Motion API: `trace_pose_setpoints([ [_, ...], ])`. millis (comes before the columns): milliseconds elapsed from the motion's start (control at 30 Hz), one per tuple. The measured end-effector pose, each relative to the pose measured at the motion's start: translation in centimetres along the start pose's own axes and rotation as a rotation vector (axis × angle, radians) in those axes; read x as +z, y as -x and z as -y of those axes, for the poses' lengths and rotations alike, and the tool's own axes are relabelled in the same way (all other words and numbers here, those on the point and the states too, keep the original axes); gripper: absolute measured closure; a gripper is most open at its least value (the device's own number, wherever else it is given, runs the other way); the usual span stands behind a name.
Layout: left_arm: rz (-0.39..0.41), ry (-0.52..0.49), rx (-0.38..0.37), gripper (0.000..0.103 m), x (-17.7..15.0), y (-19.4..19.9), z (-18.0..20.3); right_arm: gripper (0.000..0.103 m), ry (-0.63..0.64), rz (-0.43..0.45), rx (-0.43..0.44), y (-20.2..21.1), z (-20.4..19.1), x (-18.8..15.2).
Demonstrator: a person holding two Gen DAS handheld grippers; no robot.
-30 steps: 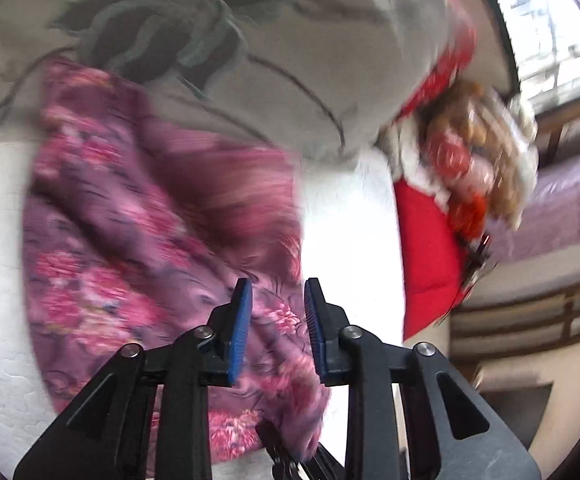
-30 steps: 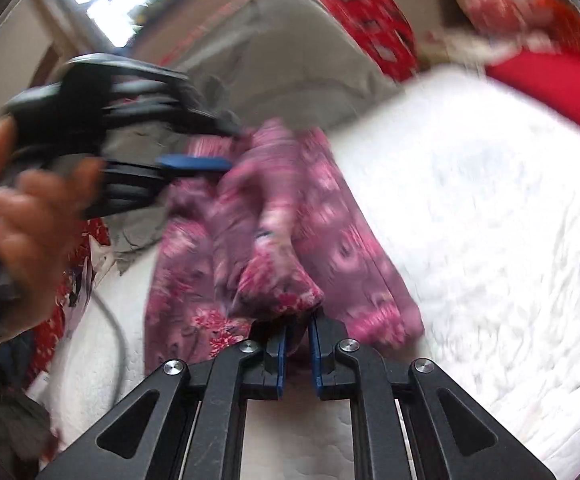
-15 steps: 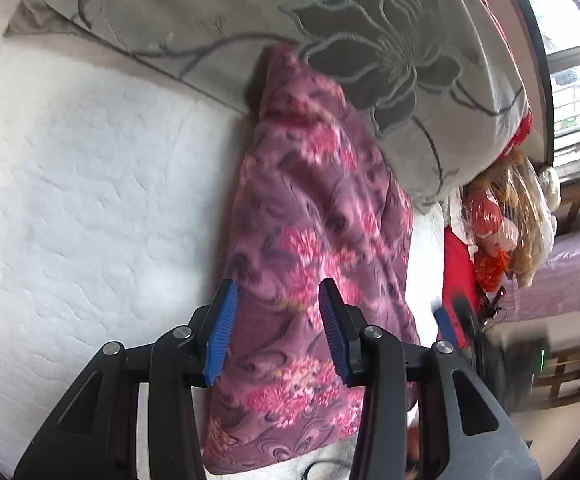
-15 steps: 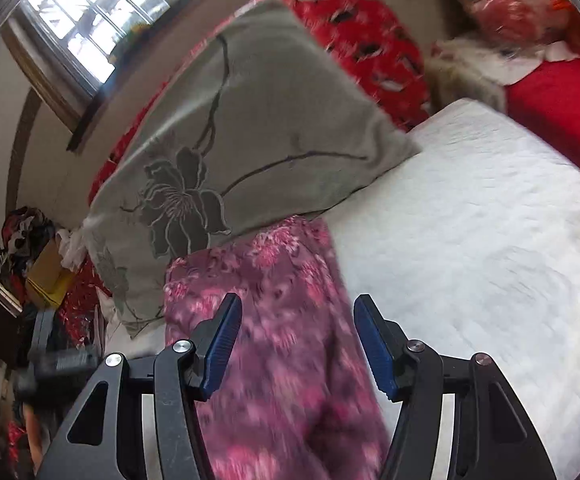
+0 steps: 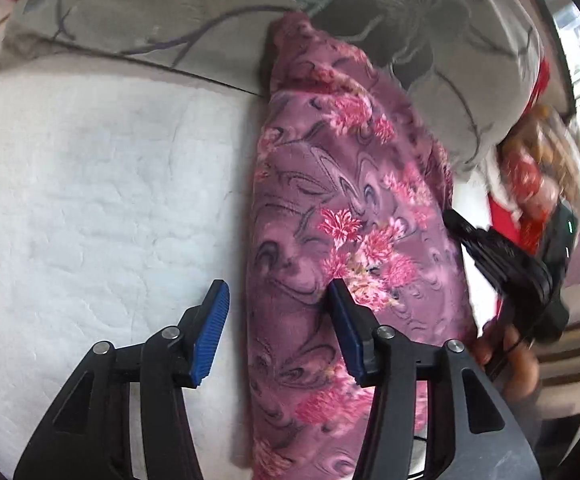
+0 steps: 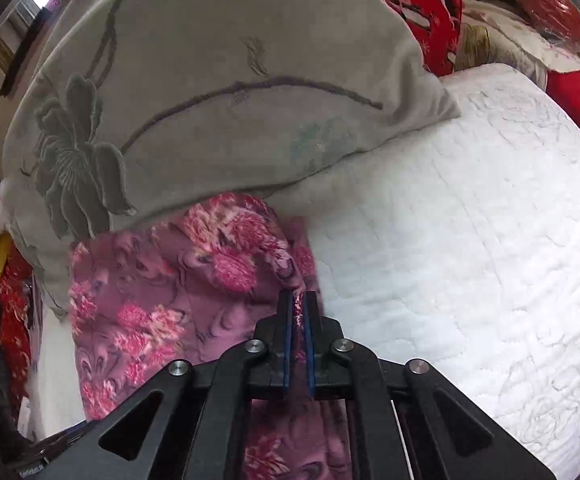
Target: Fold small clothes
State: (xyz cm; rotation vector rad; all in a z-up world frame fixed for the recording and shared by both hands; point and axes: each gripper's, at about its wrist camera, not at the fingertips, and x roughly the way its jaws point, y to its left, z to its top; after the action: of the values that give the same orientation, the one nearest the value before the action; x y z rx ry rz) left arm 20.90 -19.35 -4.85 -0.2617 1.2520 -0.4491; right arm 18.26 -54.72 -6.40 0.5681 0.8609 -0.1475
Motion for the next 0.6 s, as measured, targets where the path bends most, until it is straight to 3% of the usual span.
trace_pose_setpoints([
  [133,0.029,-0.020,-0.020,0.053,-2.1,2.8,-0.3,0.088,0.019,0.042,0.121,4.4,0.3,-1.7],
  [200,0.036,-0.044,-0.010,0.050,-4.0,3.2,-0.2,0.064,0.041,0.031,0.172,6.5,1.1,-3.8],
  [267,0.003,-0.060,0.015,0.049,-5.8,2.1,0.0,0.053,0.057,0.015,0.164,7.1,1.5,-5.7],
  [333,-0.053,-0.070,0.044,0.049,-6.9,0.3,0.3,0.057,0.073,-0.024,0.125,6.7,1.9,-7.4],
  [400,-0.015,-0.108,0.077,0.049,-8.2,0.6,0.7,0.089,0.083,-0.012,0.096,7.2,2.0,-8.8],
  [467,-0.014,-0.149,0.119,0.048,-8.7,0.4,1.4,0.089,0.098,0.034,0.085,7.9,2.1,-9.6],
  [533,-0.016,-0.164,0.142,0.048,-9.0,0.5,1.9,0.089,0.107,-0.003,0.045,7.1,2.2,-9.7],
  [600,-0.017,-0.167,0.149,0.048,-9.2,0.4,2.5,0.087,0.071,0.000,0.071,7.9,2.2,-9.4],
])
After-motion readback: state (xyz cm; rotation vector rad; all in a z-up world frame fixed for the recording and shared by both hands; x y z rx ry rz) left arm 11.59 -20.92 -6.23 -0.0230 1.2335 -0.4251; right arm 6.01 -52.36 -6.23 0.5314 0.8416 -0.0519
